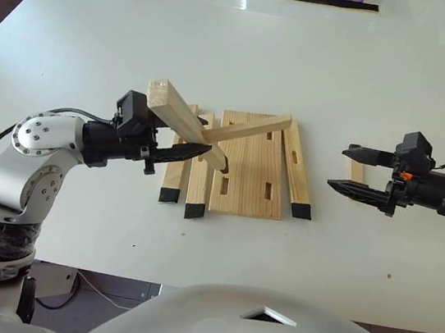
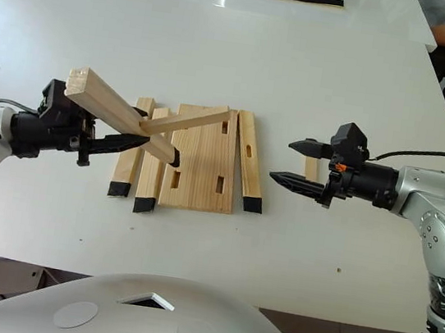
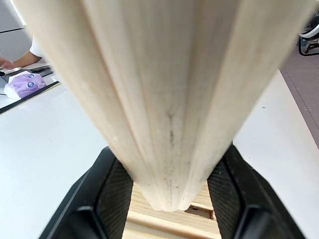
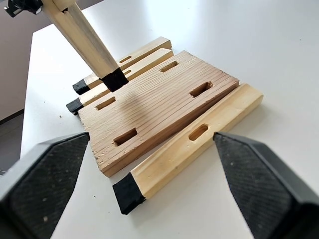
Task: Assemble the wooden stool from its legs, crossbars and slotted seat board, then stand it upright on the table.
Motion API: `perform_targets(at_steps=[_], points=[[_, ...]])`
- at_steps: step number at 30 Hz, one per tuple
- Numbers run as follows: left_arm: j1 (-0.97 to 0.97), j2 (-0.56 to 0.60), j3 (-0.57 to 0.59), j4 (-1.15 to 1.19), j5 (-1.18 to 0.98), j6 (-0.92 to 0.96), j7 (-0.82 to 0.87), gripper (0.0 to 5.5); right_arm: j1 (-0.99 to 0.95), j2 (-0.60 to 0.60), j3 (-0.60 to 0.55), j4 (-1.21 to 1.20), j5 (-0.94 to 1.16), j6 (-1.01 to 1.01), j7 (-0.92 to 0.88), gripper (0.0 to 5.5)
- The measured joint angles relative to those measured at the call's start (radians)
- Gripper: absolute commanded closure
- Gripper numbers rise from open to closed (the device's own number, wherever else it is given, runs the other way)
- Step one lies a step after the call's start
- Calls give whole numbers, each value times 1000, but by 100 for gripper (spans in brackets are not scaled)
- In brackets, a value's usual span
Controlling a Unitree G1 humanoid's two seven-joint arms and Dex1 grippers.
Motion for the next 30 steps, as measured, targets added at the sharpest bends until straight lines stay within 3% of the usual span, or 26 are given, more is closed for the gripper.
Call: perform_targets(at_steps=[21, 30], points=[[55, 14, -2, -92, -25, 8, -8, 344, 15, 15, -23, -31, 36, 25, -33, 92], [62, 14, -38, -67, 30, -75, -42, 344, 13, 19, -13, -37, 36, 25, -37, 92]])
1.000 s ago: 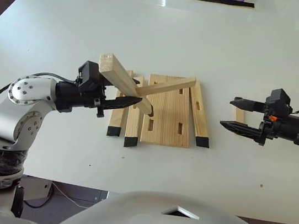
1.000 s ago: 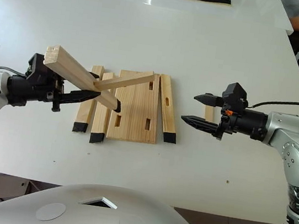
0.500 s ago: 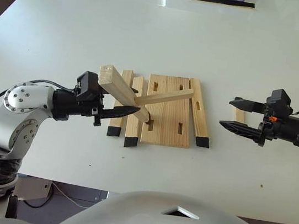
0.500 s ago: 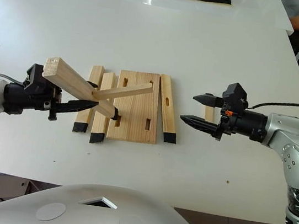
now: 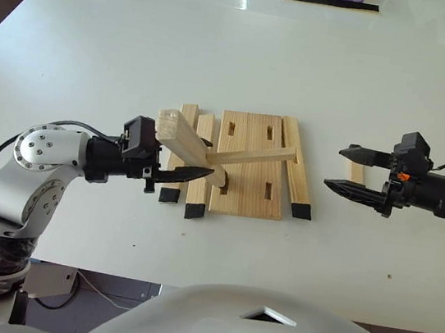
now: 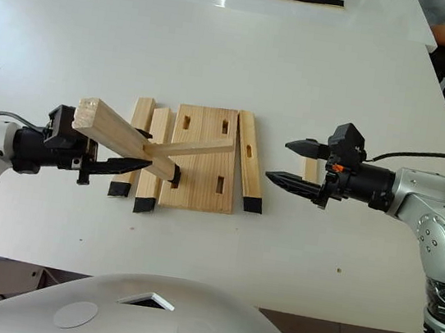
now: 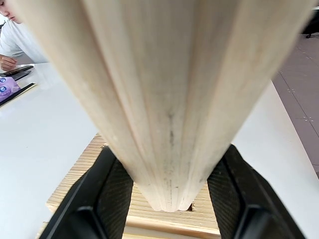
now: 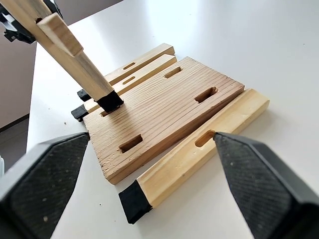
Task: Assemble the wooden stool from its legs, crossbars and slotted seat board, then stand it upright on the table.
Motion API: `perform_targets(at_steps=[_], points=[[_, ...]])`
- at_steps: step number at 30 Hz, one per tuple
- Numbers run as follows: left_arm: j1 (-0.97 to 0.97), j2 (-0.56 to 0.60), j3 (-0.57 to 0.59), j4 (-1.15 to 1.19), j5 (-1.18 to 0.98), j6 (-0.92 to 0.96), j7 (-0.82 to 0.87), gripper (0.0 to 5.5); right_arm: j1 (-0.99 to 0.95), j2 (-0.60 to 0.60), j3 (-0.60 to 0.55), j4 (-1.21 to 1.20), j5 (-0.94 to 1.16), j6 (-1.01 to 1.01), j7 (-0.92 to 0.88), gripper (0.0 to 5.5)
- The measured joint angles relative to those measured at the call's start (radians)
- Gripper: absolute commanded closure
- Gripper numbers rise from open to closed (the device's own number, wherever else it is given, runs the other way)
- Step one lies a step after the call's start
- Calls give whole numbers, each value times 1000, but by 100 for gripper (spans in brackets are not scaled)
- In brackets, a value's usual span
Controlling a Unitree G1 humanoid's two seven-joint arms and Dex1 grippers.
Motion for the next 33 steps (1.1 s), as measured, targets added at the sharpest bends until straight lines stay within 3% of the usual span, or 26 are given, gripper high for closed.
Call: perform_targets(at_steps=[33], points=[[76, 48, 3, 9, 37, -155, -58, 344, 36, 16, -26, -43, 41, 27, -53, 92]])
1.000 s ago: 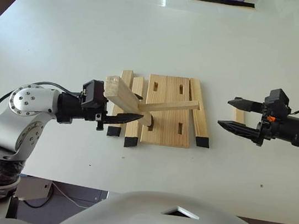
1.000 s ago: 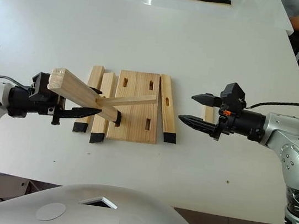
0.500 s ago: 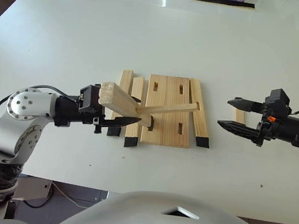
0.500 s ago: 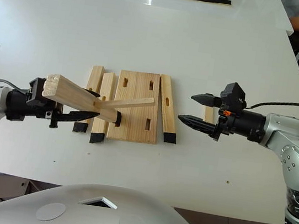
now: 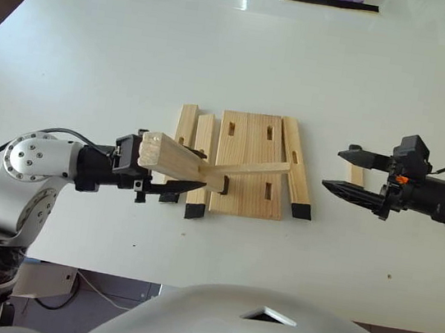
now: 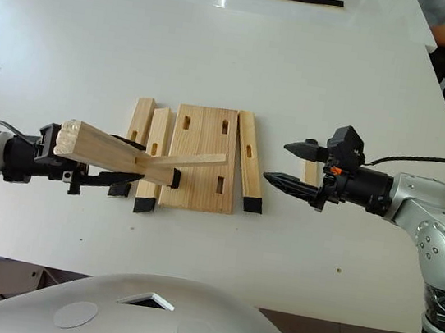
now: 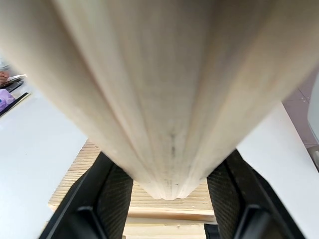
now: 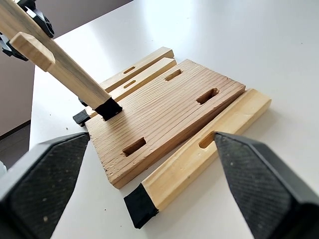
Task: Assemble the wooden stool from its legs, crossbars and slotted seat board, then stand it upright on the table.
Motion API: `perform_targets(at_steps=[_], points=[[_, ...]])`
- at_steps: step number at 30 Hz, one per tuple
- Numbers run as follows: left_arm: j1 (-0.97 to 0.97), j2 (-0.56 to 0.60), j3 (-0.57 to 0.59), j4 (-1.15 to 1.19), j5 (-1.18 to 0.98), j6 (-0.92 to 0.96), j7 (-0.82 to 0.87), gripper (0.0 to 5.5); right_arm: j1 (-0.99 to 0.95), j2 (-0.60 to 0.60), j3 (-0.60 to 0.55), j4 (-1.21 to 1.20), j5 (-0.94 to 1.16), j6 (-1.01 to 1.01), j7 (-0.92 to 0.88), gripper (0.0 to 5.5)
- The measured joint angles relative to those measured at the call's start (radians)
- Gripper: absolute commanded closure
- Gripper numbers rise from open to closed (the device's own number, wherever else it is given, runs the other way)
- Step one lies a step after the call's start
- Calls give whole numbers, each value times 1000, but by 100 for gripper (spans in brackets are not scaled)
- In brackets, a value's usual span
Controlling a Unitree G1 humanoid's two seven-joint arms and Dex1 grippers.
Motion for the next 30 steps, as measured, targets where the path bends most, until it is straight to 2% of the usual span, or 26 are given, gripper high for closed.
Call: perform_targets(at_steps=[10, 22, 30], points=[[-25, 43, -18, 17, 8, -27, -22, 344, 19, 15, -6, -23, 12, 13, -25, 92], [-150, 107, -20, 12, -77, 211, -1, 344, 50, 29, -34, -51, 42, 21, -71, 92], [-182, 111, -20, 16, -84, 239, -34, 344, 62, 51, -34, -58, 45, 22, -92, 92]])
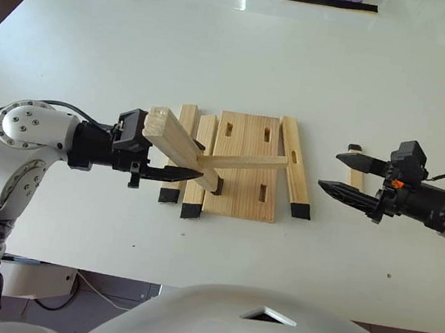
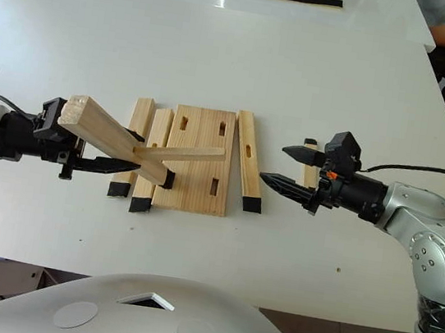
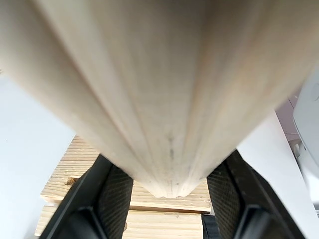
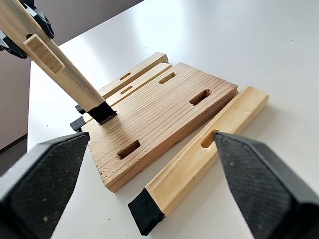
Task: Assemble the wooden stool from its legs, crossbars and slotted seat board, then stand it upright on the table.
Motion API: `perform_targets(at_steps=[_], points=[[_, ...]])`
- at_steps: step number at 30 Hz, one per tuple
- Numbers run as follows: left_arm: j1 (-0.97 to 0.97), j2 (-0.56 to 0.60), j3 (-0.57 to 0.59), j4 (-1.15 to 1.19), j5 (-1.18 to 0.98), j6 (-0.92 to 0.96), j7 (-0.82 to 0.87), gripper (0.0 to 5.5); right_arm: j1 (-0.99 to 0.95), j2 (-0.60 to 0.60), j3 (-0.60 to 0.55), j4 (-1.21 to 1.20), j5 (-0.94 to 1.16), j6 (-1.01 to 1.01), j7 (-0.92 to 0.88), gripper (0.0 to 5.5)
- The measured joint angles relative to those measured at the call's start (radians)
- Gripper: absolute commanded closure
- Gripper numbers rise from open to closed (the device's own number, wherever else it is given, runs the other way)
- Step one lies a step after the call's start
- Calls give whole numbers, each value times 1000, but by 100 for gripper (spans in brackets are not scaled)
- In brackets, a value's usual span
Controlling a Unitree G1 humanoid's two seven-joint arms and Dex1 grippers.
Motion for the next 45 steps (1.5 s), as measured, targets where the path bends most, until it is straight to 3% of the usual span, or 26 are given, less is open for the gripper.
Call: perform_targets(at_steps=[36, 45], points=[[20, -41, -62, 0, 105, -143, -16, 344, -26, 5, 34, 14, -4, 5, 1, 92], [-21, -36, -127, 27, 139, -58, 22, 344, -25, 7, 43, 10, -6, 5, -2, 92]])
